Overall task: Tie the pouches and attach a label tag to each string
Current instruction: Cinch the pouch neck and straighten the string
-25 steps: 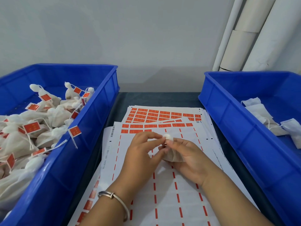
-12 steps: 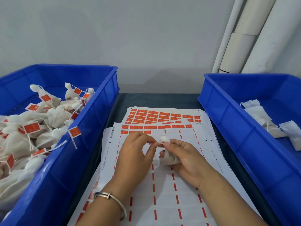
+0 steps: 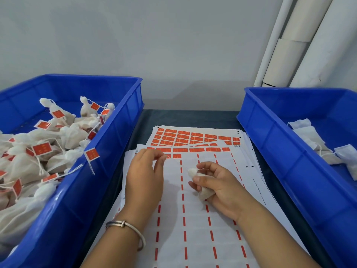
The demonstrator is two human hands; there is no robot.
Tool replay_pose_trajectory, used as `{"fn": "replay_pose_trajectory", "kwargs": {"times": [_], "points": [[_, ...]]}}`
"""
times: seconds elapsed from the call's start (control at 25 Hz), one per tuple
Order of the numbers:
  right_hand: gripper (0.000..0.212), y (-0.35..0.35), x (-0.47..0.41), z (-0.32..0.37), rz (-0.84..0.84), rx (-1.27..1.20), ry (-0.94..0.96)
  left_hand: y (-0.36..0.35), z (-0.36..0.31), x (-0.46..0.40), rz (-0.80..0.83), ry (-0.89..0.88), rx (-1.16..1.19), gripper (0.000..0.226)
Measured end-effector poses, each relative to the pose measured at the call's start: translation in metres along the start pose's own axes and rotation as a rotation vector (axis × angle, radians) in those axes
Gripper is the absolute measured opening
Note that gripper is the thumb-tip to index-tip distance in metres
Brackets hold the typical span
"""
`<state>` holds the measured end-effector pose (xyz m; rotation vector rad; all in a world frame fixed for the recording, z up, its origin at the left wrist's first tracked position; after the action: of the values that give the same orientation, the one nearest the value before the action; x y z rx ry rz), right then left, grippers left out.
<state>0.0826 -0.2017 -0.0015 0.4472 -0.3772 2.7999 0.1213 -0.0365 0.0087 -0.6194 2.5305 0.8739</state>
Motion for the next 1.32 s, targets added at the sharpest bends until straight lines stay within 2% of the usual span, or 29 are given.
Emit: {"fn": "replay_pose_trajectory", "kwargs": {"times": [0.12,0.2,0.32,0.44,0.52,0.64,0.76,0.84,0.96,1.12,1.2,1.32], "points": [[0.032,0.001,0.005,0.004,0.115,0.109,0.026,0.001,0.003,-0.005,-0.028,0.064,0.031,0.011],[0.034,0.001,0.01,0.006,0.213,0.217,0.022,0.003,-0.002,-0.004,-0.002,0.046,0.06,0.008],[0.02,0.001,0.019,0.015,0.321,0.222,-0.005,0.01,-0.014,-0.004,0.045,-0.02,0.101,0.01],[0.043,-0.001,0.025,0.025,0.409,0.109,-0.011,0.02,-0.028,-0.009,0.065,-0.072,0.138,0.013],[0.038,-0.003,0.028,0.032,0.435,0.229,0.039,0.026,-0.035,-0.013,0.104,-0.142,0.15,0.014],[0.036,-0.006,0.027,0.046,0.392,0.399,0.152,0.028,-0.044,-0.019,0.151,-0.229,0.137,0.007],[0.029,-0.006,0.015,0.06,0.229,0.233,0.171,0.021,-0.051,-0.028,0.148,-0.238,0.132,0.007],[0.023,-0.008,0.006,0.066,0.135,0.168,0.182,0.011,-0.052,-0.035,0.148,-0.186,0.142,0.009],[0.022,-0.011,-0.01,0.062,0.027,0.239,0.188,-0.016,-0.041,-0.044,0.206,-0.049,0.112,0.007],[0.016,-0.017,-0.029,0.053,0.005,0.105,0.06,-0.049,-0.007,-0.043,0.41,0.051,-0.096,0.036],[0.015,-0.017,-0.037,0.047,0.011,0.019,-0.015,-0.059,0.008,-0.037,0.497,0.009,-0.195,0.045],[0.024,-0.014,-0.047,0.034,0.027,-0.034,-0.072,-0.068,0.019,-0.035,0.533,-0.122,-0.292,0.047]]}}
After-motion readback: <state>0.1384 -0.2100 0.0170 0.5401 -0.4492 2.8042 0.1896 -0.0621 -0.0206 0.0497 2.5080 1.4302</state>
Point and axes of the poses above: each hand's wrist, its own x-axis away from the middle knuckle, its own y-axis out of the back of the hand, z = x × y, the point moved 1 cm from there along -x, towards the middle knuckle, and after that the axes turned 12 degrees about -z, right-handed, at the moved point
